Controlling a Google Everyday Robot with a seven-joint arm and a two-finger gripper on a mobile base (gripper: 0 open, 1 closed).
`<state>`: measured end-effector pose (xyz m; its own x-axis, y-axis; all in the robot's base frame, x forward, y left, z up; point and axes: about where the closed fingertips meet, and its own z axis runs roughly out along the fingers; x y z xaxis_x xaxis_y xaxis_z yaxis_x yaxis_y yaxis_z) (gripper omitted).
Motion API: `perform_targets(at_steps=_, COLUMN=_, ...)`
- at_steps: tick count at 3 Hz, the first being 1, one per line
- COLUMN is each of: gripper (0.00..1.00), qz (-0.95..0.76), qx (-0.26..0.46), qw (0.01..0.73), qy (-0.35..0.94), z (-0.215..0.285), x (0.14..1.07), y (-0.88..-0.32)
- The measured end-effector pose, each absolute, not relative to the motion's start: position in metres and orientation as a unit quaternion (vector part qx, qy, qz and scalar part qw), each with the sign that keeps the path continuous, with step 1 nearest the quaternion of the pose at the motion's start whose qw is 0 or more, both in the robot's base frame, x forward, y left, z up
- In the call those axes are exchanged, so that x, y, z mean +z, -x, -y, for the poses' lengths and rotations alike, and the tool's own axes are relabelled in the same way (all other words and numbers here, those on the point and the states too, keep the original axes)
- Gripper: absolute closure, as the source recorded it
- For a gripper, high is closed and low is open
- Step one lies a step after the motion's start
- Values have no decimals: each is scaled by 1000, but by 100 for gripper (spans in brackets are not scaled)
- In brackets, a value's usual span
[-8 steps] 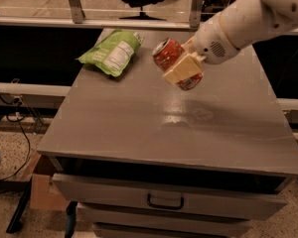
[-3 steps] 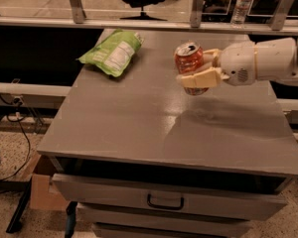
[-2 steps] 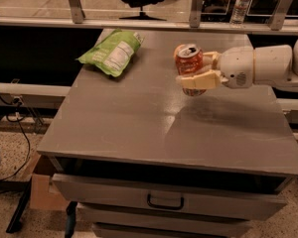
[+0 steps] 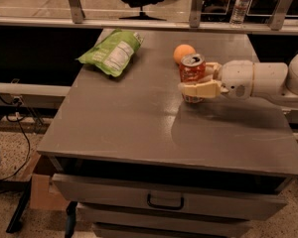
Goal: Place coke can upright
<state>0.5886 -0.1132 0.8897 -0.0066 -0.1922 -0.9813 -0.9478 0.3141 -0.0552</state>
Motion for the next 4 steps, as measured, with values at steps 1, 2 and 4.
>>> perform_targets(at_steps=1, gripper=87, qz=-614, qx=373, qw=538, qy=441, z=115, x=881, y=-590)
perform_targets(at_steps=2, gripper=62, qz=-618, qx=384, qw=543, qy=420, z=120, x=873, y=-590)
perform_targets(at_steps=4, gripper=8, qz=-618, qx=393, qw=546, qy=407, z=126, x=866, y=-587)
